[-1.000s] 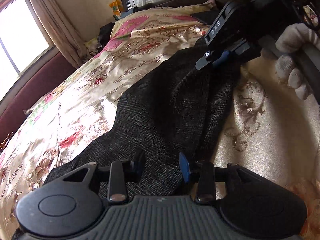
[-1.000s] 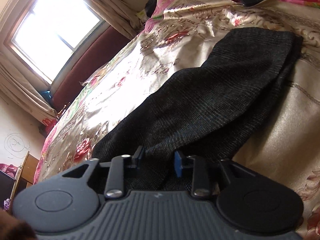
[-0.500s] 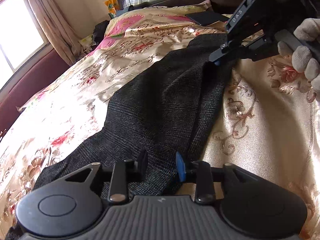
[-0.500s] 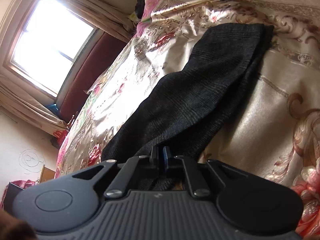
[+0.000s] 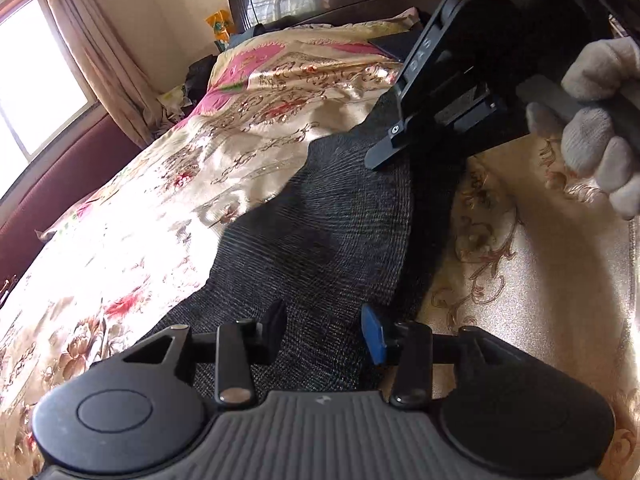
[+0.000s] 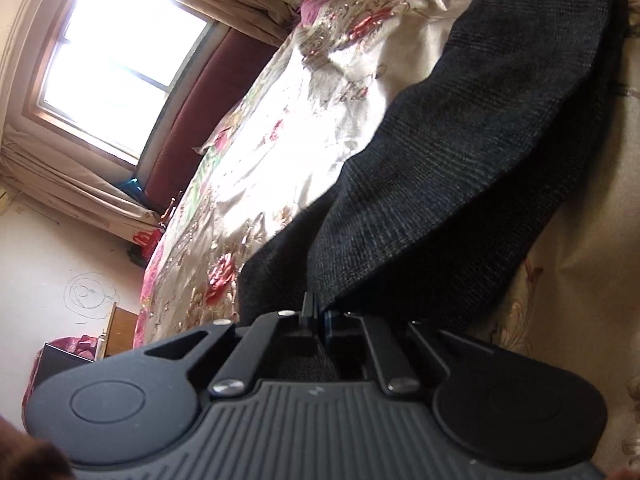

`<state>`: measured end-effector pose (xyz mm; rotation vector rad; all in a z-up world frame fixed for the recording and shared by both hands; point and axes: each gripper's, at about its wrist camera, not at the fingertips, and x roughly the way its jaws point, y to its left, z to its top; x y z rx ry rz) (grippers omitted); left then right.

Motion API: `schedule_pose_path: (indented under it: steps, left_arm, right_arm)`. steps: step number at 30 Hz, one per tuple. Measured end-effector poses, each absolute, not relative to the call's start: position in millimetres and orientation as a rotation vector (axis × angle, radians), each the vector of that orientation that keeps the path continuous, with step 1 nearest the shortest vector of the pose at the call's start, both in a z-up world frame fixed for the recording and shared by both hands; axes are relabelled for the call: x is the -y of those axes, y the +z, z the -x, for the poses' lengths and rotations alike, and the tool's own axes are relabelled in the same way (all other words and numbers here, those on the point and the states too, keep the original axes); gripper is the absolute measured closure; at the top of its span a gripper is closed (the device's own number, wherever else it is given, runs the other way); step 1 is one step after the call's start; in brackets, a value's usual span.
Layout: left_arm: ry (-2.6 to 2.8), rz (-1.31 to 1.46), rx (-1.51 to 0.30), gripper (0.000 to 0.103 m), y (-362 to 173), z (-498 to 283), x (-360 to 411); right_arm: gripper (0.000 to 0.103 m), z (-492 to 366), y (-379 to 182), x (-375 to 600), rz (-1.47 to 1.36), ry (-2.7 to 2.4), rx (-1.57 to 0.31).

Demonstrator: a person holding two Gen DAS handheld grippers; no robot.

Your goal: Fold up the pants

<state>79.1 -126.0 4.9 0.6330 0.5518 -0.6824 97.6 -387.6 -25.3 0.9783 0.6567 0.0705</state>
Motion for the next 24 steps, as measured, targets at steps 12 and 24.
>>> schedule_pose_path:
  steps: [12,24]
  left_arm:
    - [-0.750,-0.724,-0.647,0.043,-12,-79,136]
    - [-0.734,-0.690,-0.665,0.037,-15,-86,138]
  right_arm:
    - [0.062,-70,-52,410,-1.093,-0.009,-0.695]
    - [0.080,-74,-59,464,-1.139,-0.253,-0.512]
